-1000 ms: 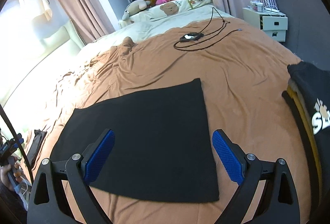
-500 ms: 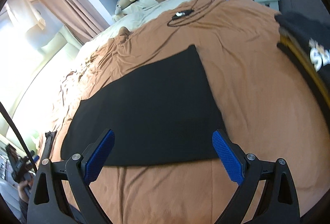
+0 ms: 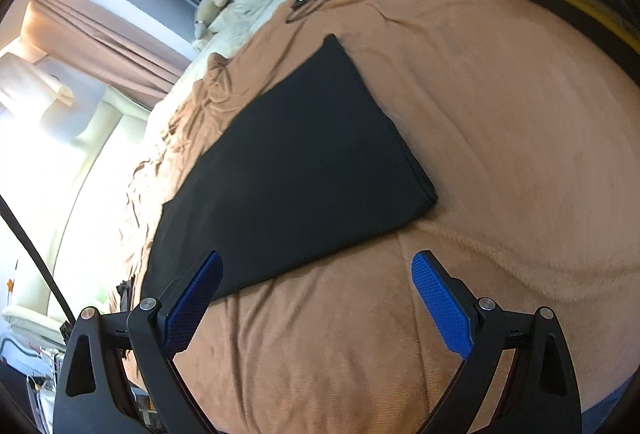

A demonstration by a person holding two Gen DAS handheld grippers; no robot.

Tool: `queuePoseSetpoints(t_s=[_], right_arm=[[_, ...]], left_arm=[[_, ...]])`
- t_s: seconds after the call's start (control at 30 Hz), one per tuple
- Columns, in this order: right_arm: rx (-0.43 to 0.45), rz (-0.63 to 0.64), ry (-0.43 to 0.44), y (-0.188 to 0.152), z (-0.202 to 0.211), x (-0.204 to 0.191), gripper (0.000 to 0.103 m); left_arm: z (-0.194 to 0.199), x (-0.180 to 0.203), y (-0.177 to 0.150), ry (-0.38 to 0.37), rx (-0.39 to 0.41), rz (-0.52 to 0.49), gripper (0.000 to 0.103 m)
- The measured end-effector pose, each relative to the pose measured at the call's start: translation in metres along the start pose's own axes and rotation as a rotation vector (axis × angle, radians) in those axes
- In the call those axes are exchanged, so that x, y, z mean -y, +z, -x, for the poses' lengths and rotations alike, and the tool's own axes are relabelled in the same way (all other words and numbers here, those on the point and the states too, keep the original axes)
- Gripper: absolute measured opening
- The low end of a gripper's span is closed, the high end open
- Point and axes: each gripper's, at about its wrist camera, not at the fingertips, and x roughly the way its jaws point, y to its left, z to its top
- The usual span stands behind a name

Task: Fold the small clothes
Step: 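Grasp the folded shirt edge with both grippers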

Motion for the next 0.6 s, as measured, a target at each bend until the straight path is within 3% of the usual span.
queuePoseSetpoints(t_s=[0.1, 0.2, 0.27, 0.37, 0.6], right_arm=[[0.011, -0.048, -0.005, 0.002, 0.000, 0.007, 0.095], [0.033, -0.064, -0.014, 0.001, 0.001, 0.008, 0.093], [0.028, -0.073, -0.008, -0.003, -0.003, 0.008, 0.077], [0.015, -0.090, -0.017, -0.005, -0.007, 0.011, 0.063], [0.035, -0.137, -0.017, -0.004, -0.011, 0.019, 0.050]], left_arm=[[-0.011, -0.001, 0.001, 0.005, -0.020, 0.020, 0.055], [-0.021, -0.002, 0.002, 0.012, -0.033, 0.037, 0.054], [-0.028, -0.004, 0.003, 0.015, -0.045, 0.051, 0.052], [-0.040, -0.007, 0.005, 0.030, -0.064, 0.076, 0.044], [-0.052, -0.015, 0.010, 0.044, -0.068, 0.111, 0.042]])
